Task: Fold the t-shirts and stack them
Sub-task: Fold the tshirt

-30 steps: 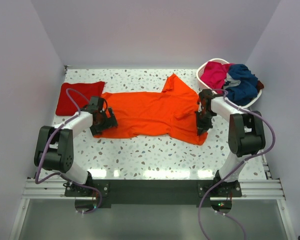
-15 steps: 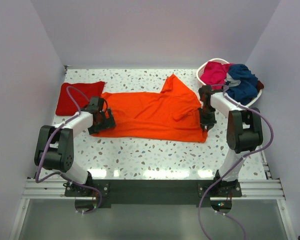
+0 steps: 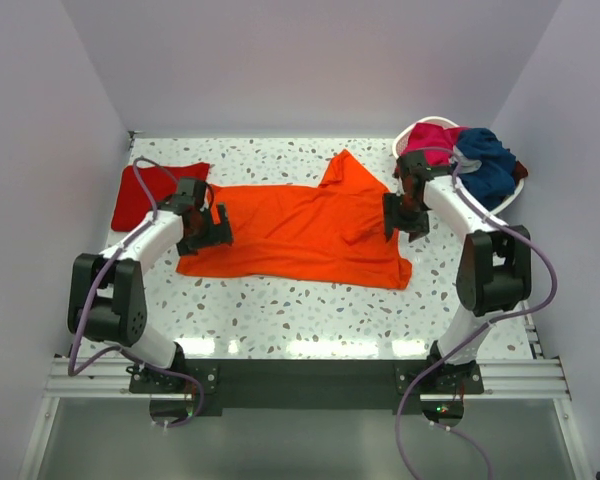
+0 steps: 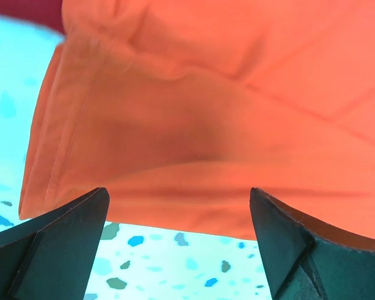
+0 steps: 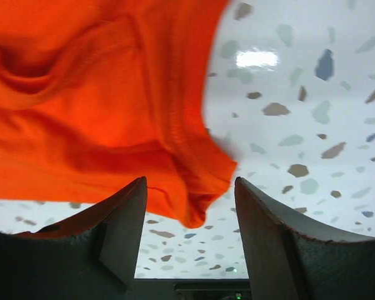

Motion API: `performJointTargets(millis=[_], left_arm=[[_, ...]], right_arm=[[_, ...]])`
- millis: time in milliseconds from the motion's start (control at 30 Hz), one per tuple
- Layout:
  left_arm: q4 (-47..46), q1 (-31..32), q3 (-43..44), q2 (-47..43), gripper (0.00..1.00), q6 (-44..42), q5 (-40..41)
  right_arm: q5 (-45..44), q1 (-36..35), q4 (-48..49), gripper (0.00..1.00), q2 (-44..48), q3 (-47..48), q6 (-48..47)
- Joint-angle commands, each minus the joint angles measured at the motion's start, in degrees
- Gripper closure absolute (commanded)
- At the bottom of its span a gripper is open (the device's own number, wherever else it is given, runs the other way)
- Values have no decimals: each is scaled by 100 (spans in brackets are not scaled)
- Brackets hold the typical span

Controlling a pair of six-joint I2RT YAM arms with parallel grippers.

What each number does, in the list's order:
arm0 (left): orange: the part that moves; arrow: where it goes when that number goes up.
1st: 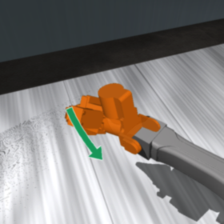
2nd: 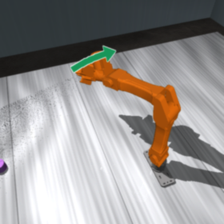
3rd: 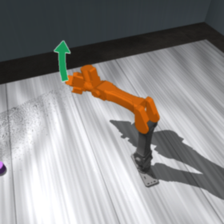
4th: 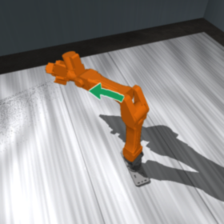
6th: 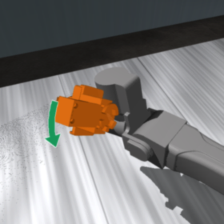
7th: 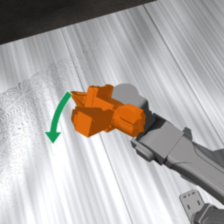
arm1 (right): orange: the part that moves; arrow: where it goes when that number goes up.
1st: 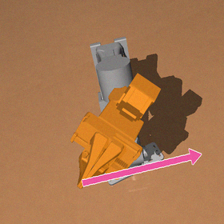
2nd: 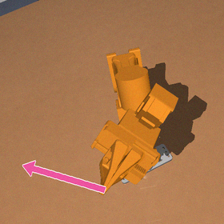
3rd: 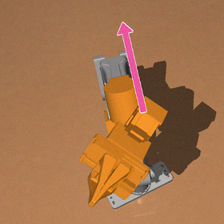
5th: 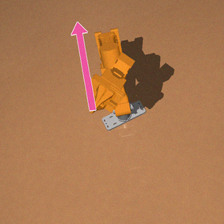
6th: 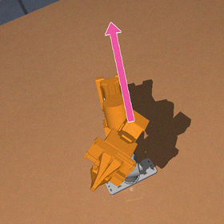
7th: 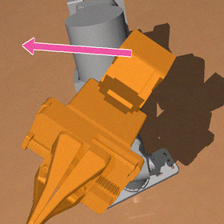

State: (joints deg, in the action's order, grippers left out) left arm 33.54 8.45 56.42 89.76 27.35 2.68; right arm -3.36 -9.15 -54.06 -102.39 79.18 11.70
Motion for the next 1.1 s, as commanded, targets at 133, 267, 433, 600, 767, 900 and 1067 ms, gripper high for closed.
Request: performJointTargets(millis=[133,267,433,600,767,900,1067], left_arm=[[-128,43,466,15,0,-28,-408],[-356,52,387,314,0,-81,-435],[-690,69,168,674,0,-169,-417],[-989,69,-297,841,0,-230,-364],[-1262,69,-807,798,0,-301,-426],[-1376,69,-1247,649,0,-266,-470],[-1263,69,-1643,298,0,-20,-558]], right_arm=[[1328,-448,685,37,220,37,217],[1829,-483,1134,37,-96,-227,315],[1900,-492,1477,37,-404,-411,359],[1856,-492,1863,37,-642,-841,621],[1760,-492,1917,37,-949,-1141,921],[1505,-500,1619,37,-880,-1562,1132],[1337,-492,1399,38,-398,-2221,1325]])
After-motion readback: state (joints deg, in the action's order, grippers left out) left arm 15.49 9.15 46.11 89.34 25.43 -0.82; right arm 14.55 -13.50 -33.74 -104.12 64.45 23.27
